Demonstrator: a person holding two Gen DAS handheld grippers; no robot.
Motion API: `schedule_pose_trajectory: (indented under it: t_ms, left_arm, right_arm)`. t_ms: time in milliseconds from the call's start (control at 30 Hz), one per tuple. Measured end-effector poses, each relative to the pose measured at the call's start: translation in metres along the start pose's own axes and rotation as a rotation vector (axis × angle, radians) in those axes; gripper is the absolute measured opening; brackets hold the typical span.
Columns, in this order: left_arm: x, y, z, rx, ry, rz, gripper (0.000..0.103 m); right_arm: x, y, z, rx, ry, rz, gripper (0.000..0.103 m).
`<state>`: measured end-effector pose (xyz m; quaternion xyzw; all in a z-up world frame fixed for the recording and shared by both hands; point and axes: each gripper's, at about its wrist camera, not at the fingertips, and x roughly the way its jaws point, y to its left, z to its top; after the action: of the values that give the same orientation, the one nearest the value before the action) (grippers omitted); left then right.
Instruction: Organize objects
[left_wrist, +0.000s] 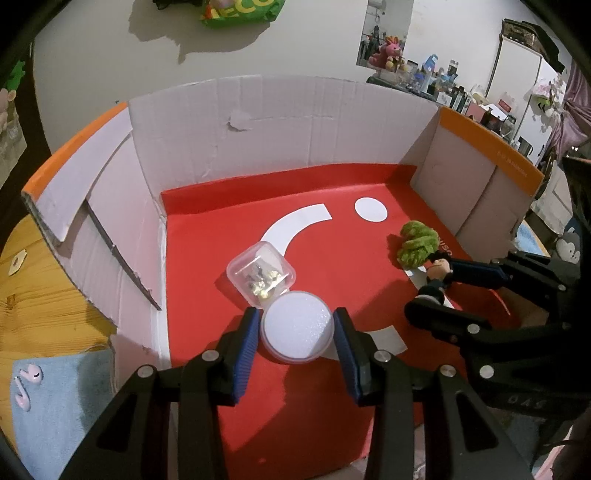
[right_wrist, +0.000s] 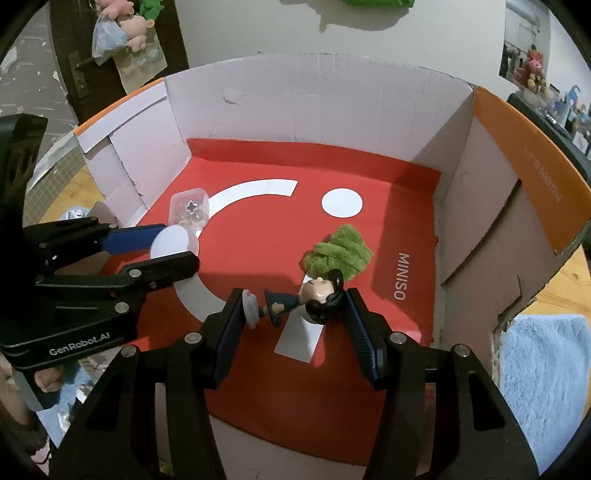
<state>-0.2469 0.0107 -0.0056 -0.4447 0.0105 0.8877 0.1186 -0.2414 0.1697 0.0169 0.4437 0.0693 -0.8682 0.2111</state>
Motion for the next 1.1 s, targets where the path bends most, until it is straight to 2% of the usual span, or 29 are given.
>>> schedule_pose_trajectory:
  t_ms: [1100]
  left_arm:
    - [0.0009,0.0002,0.0001,-0.006,0.000,-0.003,0.043]
  right_arm:
    - [-0.0060,-0.0006,-0.0038,0.030,-0.005,0.055,0.055]
